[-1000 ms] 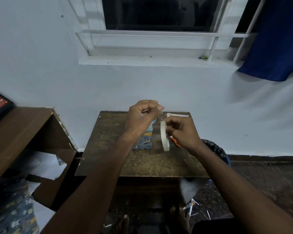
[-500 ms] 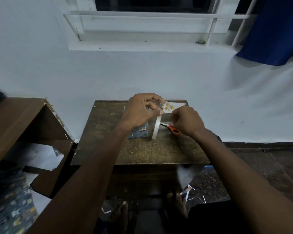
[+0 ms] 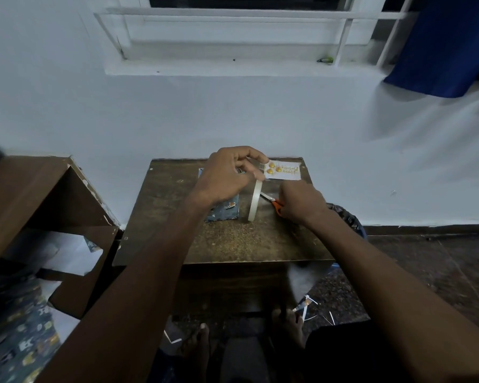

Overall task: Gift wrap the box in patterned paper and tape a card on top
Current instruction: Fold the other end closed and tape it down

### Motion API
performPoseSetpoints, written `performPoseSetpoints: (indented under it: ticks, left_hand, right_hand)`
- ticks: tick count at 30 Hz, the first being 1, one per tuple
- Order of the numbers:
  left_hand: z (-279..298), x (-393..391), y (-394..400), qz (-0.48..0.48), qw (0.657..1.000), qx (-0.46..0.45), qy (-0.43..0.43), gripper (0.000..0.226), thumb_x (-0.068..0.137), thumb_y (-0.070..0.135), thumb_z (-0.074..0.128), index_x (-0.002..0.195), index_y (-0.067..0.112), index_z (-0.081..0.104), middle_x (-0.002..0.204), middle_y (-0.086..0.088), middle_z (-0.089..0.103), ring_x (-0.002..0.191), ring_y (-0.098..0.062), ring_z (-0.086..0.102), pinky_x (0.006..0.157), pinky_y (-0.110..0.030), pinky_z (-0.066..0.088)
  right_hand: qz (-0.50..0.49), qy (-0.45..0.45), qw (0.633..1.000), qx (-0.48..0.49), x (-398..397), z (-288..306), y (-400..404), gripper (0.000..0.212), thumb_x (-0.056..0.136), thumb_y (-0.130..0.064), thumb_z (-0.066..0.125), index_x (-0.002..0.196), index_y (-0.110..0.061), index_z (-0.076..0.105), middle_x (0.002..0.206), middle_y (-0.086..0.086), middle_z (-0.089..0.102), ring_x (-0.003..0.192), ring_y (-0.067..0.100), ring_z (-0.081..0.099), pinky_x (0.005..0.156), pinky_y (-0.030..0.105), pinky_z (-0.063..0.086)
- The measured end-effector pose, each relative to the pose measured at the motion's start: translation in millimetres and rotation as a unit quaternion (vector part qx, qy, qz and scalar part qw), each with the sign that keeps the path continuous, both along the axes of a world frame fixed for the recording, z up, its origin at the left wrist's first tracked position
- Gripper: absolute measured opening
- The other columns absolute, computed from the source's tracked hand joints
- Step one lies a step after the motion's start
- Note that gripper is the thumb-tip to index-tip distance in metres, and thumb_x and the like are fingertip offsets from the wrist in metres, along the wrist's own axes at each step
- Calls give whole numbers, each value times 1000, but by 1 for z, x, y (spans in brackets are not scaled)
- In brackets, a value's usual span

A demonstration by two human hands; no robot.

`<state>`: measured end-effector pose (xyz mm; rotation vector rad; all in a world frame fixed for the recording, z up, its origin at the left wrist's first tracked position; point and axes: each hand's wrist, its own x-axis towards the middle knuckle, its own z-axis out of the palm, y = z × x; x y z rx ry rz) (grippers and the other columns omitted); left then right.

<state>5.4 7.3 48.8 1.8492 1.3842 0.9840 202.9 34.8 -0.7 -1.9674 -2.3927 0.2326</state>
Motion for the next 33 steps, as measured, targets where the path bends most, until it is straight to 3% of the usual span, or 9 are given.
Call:
performPoseSetpoints:
  ticks: [4, 6, 9, 10, 14, 19, 23, 27, 33]
  left_hand:
    - [4, -1, -2, -1, 1000, -5, -11, 38, 93, -4, 59, 117, 22, 75, 90, 7, 82, 52, 14, 55, 57, -20, 37]
    - [3, -2, -1, -5, 1000, -4, -8, 41, 93, -4, 58, 116, 25, 74, 89, 9, 81, 46, 1, 51, 54, -21, 36]
    - [1, -5, 2, -6, 1000, 2, 7, 46, 91, -3, 57, 116, 33, 73, 90, 14, 81, 52, -37, 51, 48, -30, 44]
    - [0, -6, 3, -5, 1000, 3, 9, 47, 91, -3, 56, 116, 34, 73, 91, 15, 81, 53, -37, 52, 47, -33, 45]
    - [1, -5, 2, -4, 1000, 2, 8, 47, 91, -6, 55, 117, 29, 73, 92, 12, 81, 43, -1, 45, 44, -18, 39]
    - [3, -2, 0, 3, 1000, 6, 16, 46, 92, -6, 57, 120, 26, 73, 95, 11, 81, 55, 15, 56, 58, -20, 36]
    - [2, 0, -1, 2, 1000, 12, 24, 46, 91, -6, 58, 121, 25, 72, 97, 10, 81, 58, 19, 57, 65, -20, 38]
    - [-3, -1, 5, -6, 1000, 8, 28, 51, 86, -3, 61, 122, 33, 72, 95, 18, 80, 107, 7, 68, 96, -23, 39]
    - [-1, 0, 5, -10, 999, 15, 28, 54, 86, -6, 58, 122, 32, 72, 95, 17, 80, 110, 11, 65, 99, -19, 36]
  right_hand:
    - [-10, 7, 999, -40, -2, -4, -1, 35, 94, -22, 71, 119, -10, 49, 106, 9, 63, 97, 28, 64, 79, 40, 56]
    - [-7, 14, 999, -52, 2, -2, 3, 26, 96, -18, 68, 119, -9, 57, 113, 11, 67, 100, 27, 64, 80, 36, 54]
    - [-4, 63, 995, -80, 17, 8, 9, 24, 92, -7, 72, 116, -12, 72, 111, 8, 73, 93, 22, 66, 65, 24, 44]
    - [1, 90, 992, -86, 24, 10, 12, 25, 90, -6, 75, 113, -16, 75, 108, 6, 75, 90, 19, 66, 63, 23, 43]
    - [27, 195, 978, -71, 48, 21, 15, 30, 84, 1, 73, 99, -25, 76, 93, -1, 75, 86, 17, 70, 73, 27, 54]
    - [40, 287, 955, -61, 63, 34, 8, 36, 73, 5, 81, 90, -26, 77, 75, -5, 74, 66, 7, 69, 80, 35, 57]
    - [53, 292, 954, -50, 55, 41, 6, 41, 65, 0, 90, 93, -28, 80, 82, -4, 75, 71, 12, 72, 77, 29, 55]
    - [75, 293, 953, -29, 46, 40, 6, 42, 67, -3, 90, 97, -31, 82, 89, -4, 77, 76, 14, 73, 77, 28, 57]
    - [83, 310, 947, 1, 42, 36, 7, 37, 71, -2, 87, 98, -26, 83, 90, -6, 78, 80, 12, 74, 80, 34, 60]
